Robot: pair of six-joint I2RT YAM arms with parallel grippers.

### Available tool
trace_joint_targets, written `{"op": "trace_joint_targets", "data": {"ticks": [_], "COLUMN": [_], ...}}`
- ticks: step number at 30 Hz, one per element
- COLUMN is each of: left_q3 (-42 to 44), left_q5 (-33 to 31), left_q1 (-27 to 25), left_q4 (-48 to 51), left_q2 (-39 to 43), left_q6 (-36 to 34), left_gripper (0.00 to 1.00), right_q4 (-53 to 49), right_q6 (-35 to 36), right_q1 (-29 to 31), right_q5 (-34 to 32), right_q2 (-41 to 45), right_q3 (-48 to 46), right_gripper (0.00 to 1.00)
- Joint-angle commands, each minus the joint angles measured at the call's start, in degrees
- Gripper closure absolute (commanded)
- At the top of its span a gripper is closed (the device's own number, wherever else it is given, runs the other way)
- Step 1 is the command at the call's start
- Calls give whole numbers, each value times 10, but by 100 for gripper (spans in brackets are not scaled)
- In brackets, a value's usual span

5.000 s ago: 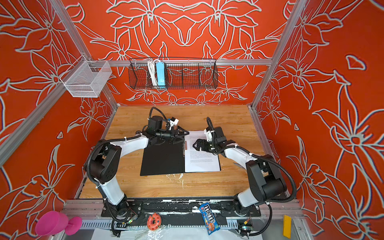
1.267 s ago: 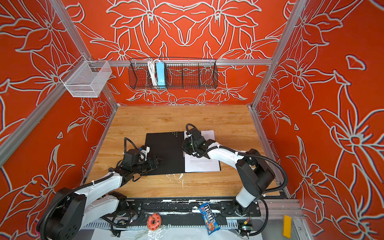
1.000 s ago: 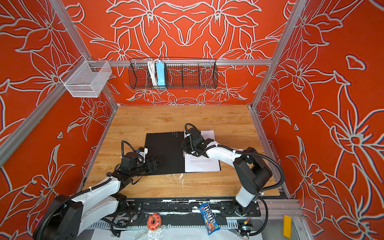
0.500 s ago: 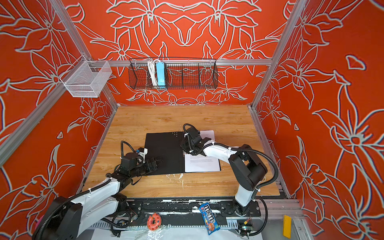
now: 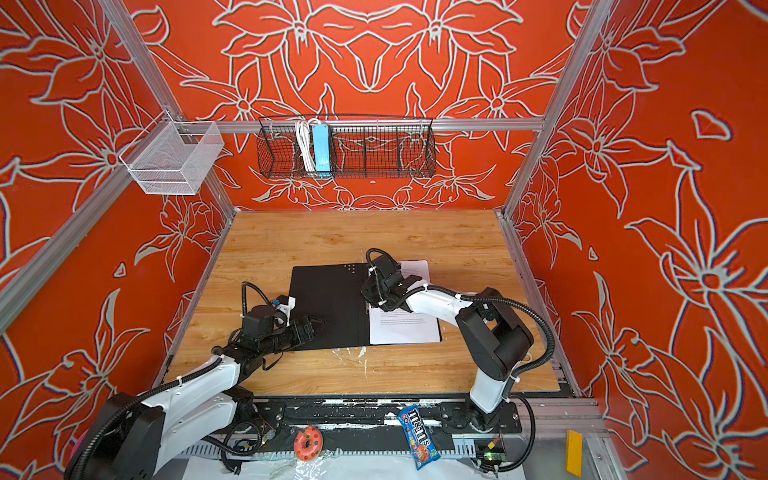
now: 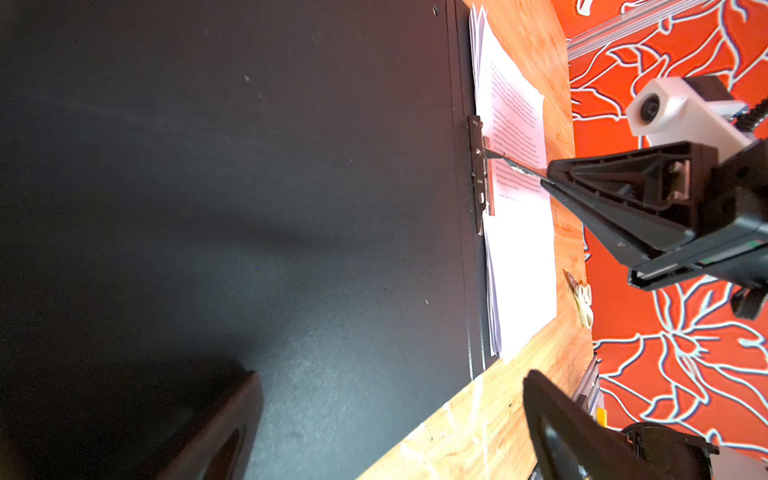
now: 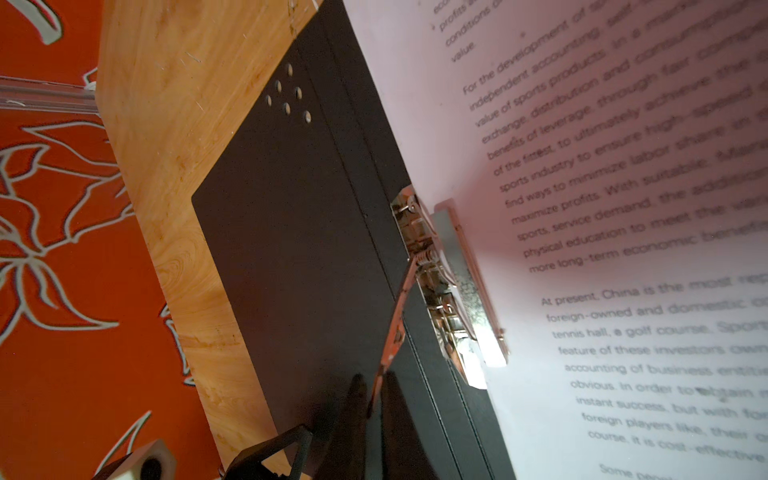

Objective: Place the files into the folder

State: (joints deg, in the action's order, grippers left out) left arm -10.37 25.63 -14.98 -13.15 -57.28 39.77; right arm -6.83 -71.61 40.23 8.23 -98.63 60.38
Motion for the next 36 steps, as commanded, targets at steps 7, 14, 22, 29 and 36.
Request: {"op": "trace_joint_targets", "data": {"ticks": [7,14,22,29,36], "left_q3": [7,8,8,7,7], "left_q5": [4,5,7,7,7], "left_q1": [2,2,2,2,2], "left_q4": [12,12,11,12,12], "left_q2": [2,2,2,2,20], "left_q6": [-5,-5,-5,-5,-5], "left_gripper": [2,2,2,2,2], "right_q4": [2,7,7,5,8], "right_q6": [-19,-2,1,-4,-10], "right_q1": [1,0,-4,-8,-9], "right_q5": [-17,-8,-11,-11,-1], "right_q2": [12,16,25,24,14], "right_q3": [-3,1,-1,-3,-4], "right_gripper": [92,81,82,87,87]}}
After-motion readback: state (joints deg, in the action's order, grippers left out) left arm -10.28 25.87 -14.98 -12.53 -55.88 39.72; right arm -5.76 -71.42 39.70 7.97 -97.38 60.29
